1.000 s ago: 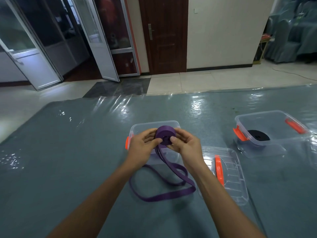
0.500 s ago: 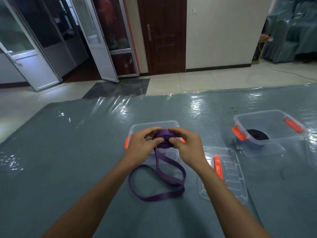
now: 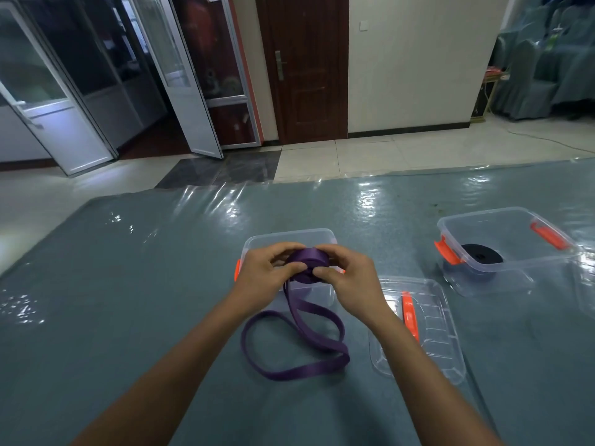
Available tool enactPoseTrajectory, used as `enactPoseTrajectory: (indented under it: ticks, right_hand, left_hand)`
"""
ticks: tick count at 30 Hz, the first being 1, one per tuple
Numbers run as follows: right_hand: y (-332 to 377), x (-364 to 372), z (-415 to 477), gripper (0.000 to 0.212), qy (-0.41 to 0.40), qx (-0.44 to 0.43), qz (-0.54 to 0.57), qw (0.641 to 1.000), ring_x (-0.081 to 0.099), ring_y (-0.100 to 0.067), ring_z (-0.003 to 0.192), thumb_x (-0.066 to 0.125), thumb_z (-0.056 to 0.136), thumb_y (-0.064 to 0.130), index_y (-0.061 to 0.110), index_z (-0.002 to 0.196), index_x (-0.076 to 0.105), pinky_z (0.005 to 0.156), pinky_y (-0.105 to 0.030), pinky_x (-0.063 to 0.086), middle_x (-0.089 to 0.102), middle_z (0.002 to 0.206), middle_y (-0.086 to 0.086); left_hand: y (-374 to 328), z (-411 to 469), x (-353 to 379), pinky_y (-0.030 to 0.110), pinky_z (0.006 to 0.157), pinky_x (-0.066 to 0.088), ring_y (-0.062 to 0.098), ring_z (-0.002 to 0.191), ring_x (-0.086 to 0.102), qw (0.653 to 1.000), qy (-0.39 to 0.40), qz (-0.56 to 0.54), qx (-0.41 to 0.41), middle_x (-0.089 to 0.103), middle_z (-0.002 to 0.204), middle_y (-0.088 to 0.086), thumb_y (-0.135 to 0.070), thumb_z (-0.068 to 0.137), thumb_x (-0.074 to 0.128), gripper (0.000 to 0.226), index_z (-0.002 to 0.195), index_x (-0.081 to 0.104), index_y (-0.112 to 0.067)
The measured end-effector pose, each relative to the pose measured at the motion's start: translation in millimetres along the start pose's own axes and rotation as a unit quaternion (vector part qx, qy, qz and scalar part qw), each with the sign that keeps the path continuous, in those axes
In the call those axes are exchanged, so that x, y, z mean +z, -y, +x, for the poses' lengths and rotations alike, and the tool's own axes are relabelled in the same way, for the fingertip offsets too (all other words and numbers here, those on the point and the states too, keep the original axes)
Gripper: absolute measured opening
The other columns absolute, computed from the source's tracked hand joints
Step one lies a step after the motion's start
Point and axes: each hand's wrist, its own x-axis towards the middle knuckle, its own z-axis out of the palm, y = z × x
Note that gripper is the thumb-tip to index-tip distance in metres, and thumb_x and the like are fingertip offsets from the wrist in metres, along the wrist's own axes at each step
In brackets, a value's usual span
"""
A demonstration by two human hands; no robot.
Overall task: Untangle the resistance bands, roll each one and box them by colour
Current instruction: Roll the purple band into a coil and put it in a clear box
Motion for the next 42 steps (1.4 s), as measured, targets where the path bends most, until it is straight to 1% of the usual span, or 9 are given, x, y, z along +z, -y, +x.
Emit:
enactPoseTrajectory:
  ticks: [8,15,19,24,26,30,33,37,42]
  right_hand:
    - [-4,6,-7,0.034,-0.047,0.127,0.271,0.953,0.074,-0.029,0.096,0.067,0.086,-0.012,0.011,0.111,0.068,0.083,-0.043,0.062,0.077,0.1,-0.01]
    - [1,-5,-4,0.033,0.027,-0.011,-0.092,0.995,0.067,-0.001,0.098,0.077,0.083,0.005,0.016,0.114,0.074,0.094,-0.023,0.052,0.074,0.104,0.009]
    - [2,-6,-1,0.033,-0.037,0.044,0.066,0.996,0.072,-0.02,0.096,0.072,0.083,-0.009,0.016,0.106,0.072,0.087,-0.034,0.06,0.076,0.097,-0.003]
    - [1,6,-8,0.031,-0.054,0.141,0.324,0.934,0.073,-0.03,0.1,0.06,0.092,-0.011,0.003,0.118,0.064,0.085,-0.04,0.062,0.074,0.107,-0.017]
    - [1,5,-10,0.033,-0.05,0.122,0.26,0.956,0.071,-0.026,0.103,0.063,0.091,-0.01,0.009,0.118,0.065,0.088,-0.038,0.061,0.073,0.112,-0.016]
    - [1,-8,-4,0.041,-0.002,-0.022,-0.101,0.995,0.063,0.007,0.101,0.077,0.085,0.008,0.019,0.123,0.069,0.093,-0.014,0.049,0.069,0.111,0.016]
    - [4,-11,1,0.033,0.006,-0.03,-0.123,0.992,0.064,0.001,0.095,0.076,0.084,0.007,0.018,0.115,0.073,0.093,-0.019,0.049,0.072,0.102,0.015]
    - [3,-11,0,0.035,-0.046,0.027,0.041,0.998,0.071,-0.019,0.096,0.072,0.083,-0.006,0.022,0.102,0.072,0.085,-0.037,0.06,0.075,0.095,0.004]
    - [-1,-3,-7,0.03,-0.069,0.125,0.311,0.94,0.073,-0.031,0.099,0.062,0.092,-0.009,0.0,0.121,0.063,0.082,-0.045,0.062,0.075,0.106,-0.016]
  left_hand:
    - [3,-1,4,0.031,0.09,0.06,0.015,0.094,0.075,0.996,-0.034,-0.059,-0.051,0.079,0.098,-0.004,0.002,0.082,0.078,0.032,0.109,0.073,-0.014]
    - [5,1,-7,0.027,0.086,0.056,0.012,0.089,0.073,0.996,0.043,0.076,0.028,0.077,0.094,-0.009,-0.007,0.083,0.08,0.025,0.105,0.076,-0.017]
    - [6,1,0,0.024,0.091,0.057,0.012,0.098,0.074,1.0,0.001,-0.022,-0.014,0.078,0.103,-0.008,-0.007,0.082,0.081,0.035,0.113,0.074,-0.02]
    - [7,5,4,0.027,0.089,0.058,0.014,0.096,0.075,0.997,-0.025,-0.057,-0.036,0.079,0.101,-0.008,0.001,0.082,0.078,0.039,0.108,0.073,-0.028]
    - [7,6,2,0.03,0.088,0.059,0.014,0.094,0.075,1.0,-0.002,-0.018,-0.023,0.079,0.1,-0.007,-0.001,0.084,0.077,0.036,0.108,0.074,-0.027]
    - [11,9,-7,0.036,0.087,0.059,0.011,0.091,0.073,0.99,0.068,0.118,0.044,0.077,0.097,-0.008,-0.013,0.086,0.075,0.026,0.111,0.075,-0.019]
    - [7,9,-3,0.033,0.087,0.058,0.008,0.092,0.072,0.99,0.064,0.114,0.051,0.076,0.097,-0.013,-0.015,0.086,0.075,0.026,0.11,0.074,-0.023]
    - [4,6,8,0.029,0.091,0.058,0.011,0.097,0.074,1.0,0.002,-0.002,0.001,0.077,0.102,-0.012,-0.014,0.083,0.08,0.033,0.109,0.073,-0.033]
    - [3,5,13,0.032,0.092,0.059,0.017,0.099,0.074,0.995,-0.042,-0.068,-0.055,0.078,0.103,-0.001,-0.001,0.084,0.078,0.034,0.115,0.072,-0.013]
